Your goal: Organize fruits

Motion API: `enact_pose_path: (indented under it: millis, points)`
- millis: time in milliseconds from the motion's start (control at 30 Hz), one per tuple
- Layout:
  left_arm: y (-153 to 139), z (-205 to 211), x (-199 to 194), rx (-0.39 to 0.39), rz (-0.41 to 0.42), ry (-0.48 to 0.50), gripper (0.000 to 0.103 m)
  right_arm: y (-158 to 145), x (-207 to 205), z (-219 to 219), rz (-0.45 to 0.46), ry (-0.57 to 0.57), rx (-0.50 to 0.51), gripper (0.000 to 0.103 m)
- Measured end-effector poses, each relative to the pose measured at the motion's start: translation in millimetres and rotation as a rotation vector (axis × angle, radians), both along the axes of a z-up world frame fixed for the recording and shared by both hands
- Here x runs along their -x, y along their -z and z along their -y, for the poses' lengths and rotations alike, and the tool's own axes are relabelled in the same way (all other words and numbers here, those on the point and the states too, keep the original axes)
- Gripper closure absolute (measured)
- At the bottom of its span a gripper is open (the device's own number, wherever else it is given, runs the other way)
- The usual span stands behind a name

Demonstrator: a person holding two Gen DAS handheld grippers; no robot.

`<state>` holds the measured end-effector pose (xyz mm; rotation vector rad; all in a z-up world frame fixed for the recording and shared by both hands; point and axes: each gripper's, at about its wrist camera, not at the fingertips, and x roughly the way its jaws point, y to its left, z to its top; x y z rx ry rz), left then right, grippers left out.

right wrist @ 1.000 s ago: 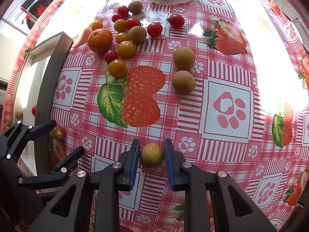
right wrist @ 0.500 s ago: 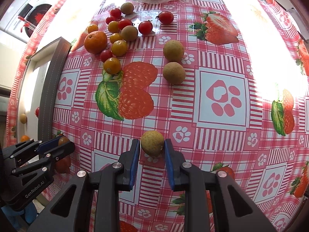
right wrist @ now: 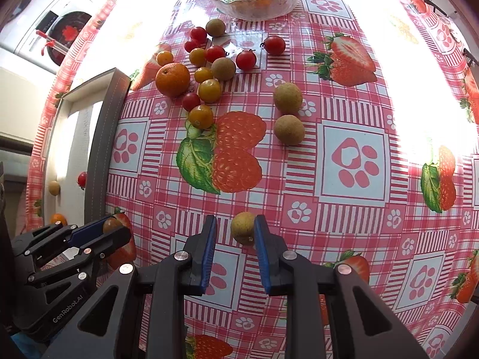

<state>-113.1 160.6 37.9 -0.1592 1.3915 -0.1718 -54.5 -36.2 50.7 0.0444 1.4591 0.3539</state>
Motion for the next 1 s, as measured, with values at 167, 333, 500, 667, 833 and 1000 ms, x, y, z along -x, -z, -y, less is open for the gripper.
enact_pose_path:
  millis: [167, 333, 500, 667, 833, 1000]
  points:
    - [-24.7, -31.1, 2.2, 0.008, 0.051, -0.061, 0.080, -17.6, 1.2, -22.8, 0.016, -0.058, -0.010, 0.075]
    - [-36.1, -68.8, 5.7, -0.011, 0.086, -0.145, 0.080, -32.6, 0.1, -58.6, 0.025, -0.117, -0.041, 0.075]
    - [-40.7, -107.7, 21.0, -0.053, 0.102, -0.195, 0.080, -45.2, 7.8, -76.2, 0.029, -0.144, -0.111, 0.075]
    - [-37.5, -125.9, 31.2, -0.058, 0.100, -0.220, 0.079, -31.6, 15.6, -54.1, -0.002, -0.089, -0.097, 0.075]
    - [-28.7, -119.5, 31.9, -0.046, 0.084, -0.201, 0.080, -11.7, 17.7, -19.8, -0.016, -0.016, 0.014, 0.062]
    - [-28.3, -105.8, 29.7, -0.039, 0.088, -0.160, 0.079, 4.8, 14.6, 4.1, -0.030, 0.012, 0.078, 0.057]
